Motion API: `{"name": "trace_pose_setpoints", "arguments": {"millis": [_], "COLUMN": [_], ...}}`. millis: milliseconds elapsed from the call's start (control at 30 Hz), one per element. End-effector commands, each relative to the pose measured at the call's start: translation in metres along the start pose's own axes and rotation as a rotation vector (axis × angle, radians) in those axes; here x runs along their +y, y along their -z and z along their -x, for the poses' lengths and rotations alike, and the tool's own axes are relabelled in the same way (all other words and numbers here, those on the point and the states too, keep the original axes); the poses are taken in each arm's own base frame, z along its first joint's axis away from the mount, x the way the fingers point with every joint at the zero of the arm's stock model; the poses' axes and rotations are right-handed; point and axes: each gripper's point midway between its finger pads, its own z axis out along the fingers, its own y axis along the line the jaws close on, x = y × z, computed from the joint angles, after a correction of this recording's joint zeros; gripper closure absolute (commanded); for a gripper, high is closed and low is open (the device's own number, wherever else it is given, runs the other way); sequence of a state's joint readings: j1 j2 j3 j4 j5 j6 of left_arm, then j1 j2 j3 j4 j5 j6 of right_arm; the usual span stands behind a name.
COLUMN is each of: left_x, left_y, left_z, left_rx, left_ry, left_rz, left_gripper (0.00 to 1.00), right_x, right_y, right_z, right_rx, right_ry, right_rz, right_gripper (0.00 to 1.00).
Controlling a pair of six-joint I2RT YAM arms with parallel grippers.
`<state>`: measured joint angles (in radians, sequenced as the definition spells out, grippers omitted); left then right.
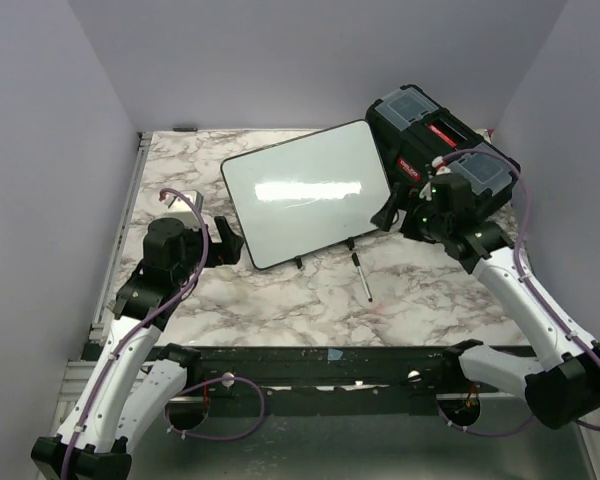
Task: Write a sentence on the whiteboard
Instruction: Open the whiteboard marker at the center of the board.
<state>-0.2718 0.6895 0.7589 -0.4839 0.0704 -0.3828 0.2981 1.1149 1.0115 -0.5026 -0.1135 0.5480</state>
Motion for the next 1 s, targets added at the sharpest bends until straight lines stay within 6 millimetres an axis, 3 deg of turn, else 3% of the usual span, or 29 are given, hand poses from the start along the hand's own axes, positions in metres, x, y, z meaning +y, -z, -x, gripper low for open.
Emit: {"name": "trace_pose_setpoints", "arguments": {"millis": [0,200,300,367,533,967], "left_x": [-0.017,-0.023,-0.024,-0.024,-0.024,-0.025], "left_y": [-0.002,-0.003,-0.003,-0.003,-0.002,-0.002], "left_z": [-0.001,-0.006,-0.006,-0.006,-0.005,-0.006], "left_rx": [0.020,0.045,0.045,0.045,0.042,0.043], "left_ry": [-0.030,-0.043,-0.045,-0.045,-0.046,-0.050], "left_rz": [-0.080,-0.104,-0.105,-0.106,-0.109,-0.112], "left_gripper": [0.12,0.12,0.12,0.13,0.12,0.13], "right_x": [-0.012,-0.021,-0.025,-0.027,-0.036,-0.060], "right_y": [0.004,-0.015,-0.026,-0.034,-0.050,-0.075], "right_z": [-0.052,-0.112,-0.133,-0.144,-0.161,-0.179], "right_rx": [0.112,0.218,0.269,0.300,0.343,0.405], "right_ry": [0.104,0.131,0.174,0.207,0.237,0.318], "right_rz": [-0.201,-0.260,-0.302,-0.319,-0.351,-0.447], "right_gripper": [0.00,0.00,0.01,0.06,0.12,0.47]}}
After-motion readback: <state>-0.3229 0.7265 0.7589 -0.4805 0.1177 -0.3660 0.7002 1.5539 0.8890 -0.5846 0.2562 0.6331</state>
